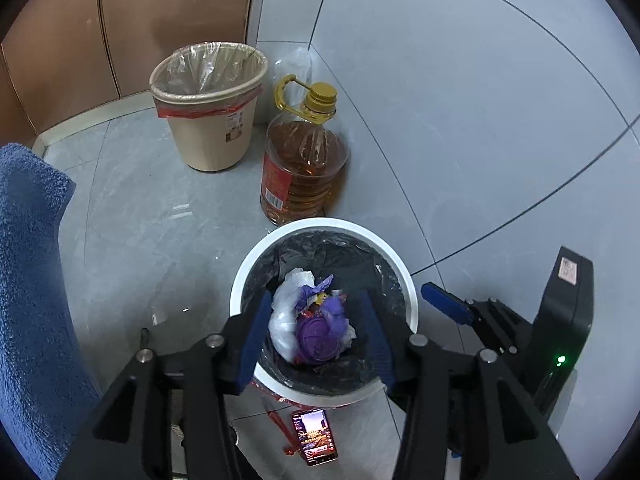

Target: Collect trash

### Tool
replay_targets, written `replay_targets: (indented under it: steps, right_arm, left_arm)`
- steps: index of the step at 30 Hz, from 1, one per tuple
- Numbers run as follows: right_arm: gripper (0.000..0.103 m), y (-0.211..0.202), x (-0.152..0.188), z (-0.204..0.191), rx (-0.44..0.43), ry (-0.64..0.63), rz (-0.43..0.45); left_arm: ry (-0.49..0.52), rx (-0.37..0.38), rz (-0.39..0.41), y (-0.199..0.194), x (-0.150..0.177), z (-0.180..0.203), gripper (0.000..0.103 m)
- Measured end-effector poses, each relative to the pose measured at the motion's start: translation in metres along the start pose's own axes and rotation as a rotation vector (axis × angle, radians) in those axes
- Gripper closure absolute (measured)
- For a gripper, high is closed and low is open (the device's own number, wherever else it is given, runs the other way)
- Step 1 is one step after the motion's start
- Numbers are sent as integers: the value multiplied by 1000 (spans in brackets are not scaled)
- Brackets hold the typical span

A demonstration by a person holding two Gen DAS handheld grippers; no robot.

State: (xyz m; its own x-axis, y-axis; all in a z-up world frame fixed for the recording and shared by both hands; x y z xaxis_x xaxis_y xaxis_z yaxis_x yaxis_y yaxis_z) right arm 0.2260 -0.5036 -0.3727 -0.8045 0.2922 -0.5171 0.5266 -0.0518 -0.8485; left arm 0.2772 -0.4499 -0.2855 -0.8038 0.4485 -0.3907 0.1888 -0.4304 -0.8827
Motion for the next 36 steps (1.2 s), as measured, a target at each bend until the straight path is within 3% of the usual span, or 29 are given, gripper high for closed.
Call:
replay_targets:
  steps: [5, 12, 17, 19, 22, 30, 36]
  right_arm:
    - [43, -19, 2, -10, -2, -6, 16]
    - [37, -100, 3, -48, -10, -64, 116]
    - [32, -164, 11, -89, -30, -122, 199]
    - [23, -193, 17, -112, -35, -156, 242]
    - [20, -228, 29, -143, -45, -198, 294]
    - [3, -293, 61, -194, -45, -240, 390]
    - [0, -313, 75, -214, -43, -265, 432]
  left_arm:
    - [3, -24, 59, -32, 9, -10, 57]
    - [34, -130, 216, -120, 38, -19, 57]
    - [60, -229, 351, -196, 74, -32, 50]
    - [58, -266, 402, -228, 89, -40, 48]
    - [46, -312, 477, -274, 117, -52, 43]
    - [-8, -462, 594, -347, 192, -93, 30]
    - [-75, -513, 637, -377, 236, -118, 22]
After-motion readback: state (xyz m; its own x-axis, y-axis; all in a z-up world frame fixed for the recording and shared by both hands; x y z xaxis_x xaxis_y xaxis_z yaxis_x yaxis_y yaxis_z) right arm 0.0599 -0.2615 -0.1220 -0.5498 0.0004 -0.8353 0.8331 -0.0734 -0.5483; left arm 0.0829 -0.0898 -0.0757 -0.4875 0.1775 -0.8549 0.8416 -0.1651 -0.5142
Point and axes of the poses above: each gripper's, at about its wrist camera, not at the fingertips, and y roughly the way its jaws point, z to its right, x to its underside, the point moved 10 cm from there along y, roughly the way its jaws point, and after that the axes turned 2 degrees about -y, right-handed, at the moved point
